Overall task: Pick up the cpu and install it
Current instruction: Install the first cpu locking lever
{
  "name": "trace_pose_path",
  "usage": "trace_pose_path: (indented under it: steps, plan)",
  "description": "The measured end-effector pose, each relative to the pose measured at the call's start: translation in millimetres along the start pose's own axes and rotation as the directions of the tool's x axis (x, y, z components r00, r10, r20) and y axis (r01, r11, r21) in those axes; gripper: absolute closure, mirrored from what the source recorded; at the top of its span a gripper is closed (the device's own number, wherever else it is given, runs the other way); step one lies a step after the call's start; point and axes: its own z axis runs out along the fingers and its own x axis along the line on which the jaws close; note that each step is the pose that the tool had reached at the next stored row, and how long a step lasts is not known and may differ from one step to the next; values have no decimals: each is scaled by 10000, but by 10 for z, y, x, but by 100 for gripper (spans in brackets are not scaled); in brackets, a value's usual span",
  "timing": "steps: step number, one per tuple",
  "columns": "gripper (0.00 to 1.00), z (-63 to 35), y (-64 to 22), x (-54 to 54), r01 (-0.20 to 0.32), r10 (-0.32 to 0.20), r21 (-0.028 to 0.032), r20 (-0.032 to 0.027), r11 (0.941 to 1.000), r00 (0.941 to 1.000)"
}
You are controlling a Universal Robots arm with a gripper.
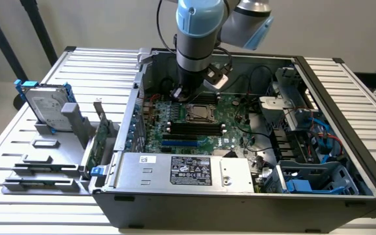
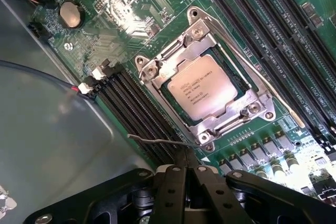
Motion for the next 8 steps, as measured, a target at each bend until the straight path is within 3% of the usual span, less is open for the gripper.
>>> trace_pose_path:
  steps: [8]
  plan:
    - [89, 38, -17, -1, -201, 201, -100, -4, 9997, 9998]
